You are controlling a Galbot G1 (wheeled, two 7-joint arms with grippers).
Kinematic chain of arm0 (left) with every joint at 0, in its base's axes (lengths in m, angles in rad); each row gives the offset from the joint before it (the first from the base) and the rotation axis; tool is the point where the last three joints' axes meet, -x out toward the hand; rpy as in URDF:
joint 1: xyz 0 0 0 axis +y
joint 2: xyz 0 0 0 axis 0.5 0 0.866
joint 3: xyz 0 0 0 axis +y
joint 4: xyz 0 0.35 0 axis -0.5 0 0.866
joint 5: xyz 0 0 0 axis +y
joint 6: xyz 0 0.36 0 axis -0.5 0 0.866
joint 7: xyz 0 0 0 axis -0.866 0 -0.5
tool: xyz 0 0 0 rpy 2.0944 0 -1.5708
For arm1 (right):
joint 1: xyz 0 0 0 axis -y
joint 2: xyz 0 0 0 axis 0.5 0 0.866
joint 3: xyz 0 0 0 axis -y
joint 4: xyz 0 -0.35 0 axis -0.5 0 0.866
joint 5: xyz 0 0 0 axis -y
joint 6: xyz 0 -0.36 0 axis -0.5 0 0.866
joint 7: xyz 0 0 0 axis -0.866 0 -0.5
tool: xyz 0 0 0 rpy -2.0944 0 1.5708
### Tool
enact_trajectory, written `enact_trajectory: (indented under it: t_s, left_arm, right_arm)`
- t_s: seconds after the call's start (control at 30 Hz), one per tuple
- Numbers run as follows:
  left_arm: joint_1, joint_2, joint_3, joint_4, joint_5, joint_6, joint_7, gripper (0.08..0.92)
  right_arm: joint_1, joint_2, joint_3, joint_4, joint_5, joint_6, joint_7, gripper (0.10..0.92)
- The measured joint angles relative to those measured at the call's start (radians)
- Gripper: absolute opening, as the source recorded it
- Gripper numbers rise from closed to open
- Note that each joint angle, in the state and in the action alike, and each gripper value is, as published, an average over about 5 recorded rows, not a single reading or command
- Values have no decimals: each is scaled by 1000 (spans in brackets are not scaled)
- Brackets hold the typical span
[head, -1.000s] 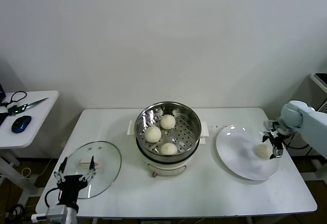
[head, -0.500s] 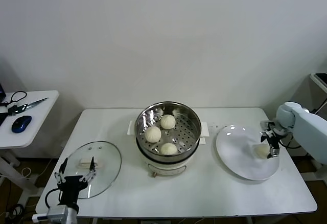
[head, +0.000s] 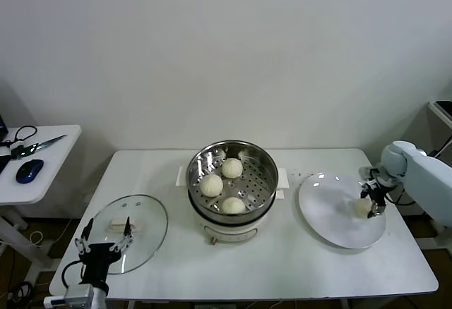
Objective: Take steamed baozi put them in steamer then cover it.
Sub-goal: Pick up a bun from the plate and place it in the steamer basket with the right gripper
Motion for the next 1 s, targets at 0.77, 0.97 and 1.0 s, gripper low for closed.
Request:
enact_trajectory:
  t_s: [0.77,0.97,1.0]
  left_arm:
    - [-9,27,40,9,-32,-11,13,823]
    - [-18,33,52,15,-45,-12,19,823]
    - [-19,34,53,16,-47,-12,20,823]
  right_arm:
    - [597,138,-538,195,691,-190,54,670]
    - [723,247,-678,263,890,-244,89,670]
    - [736,265,-698,273,915,-252,96,670]
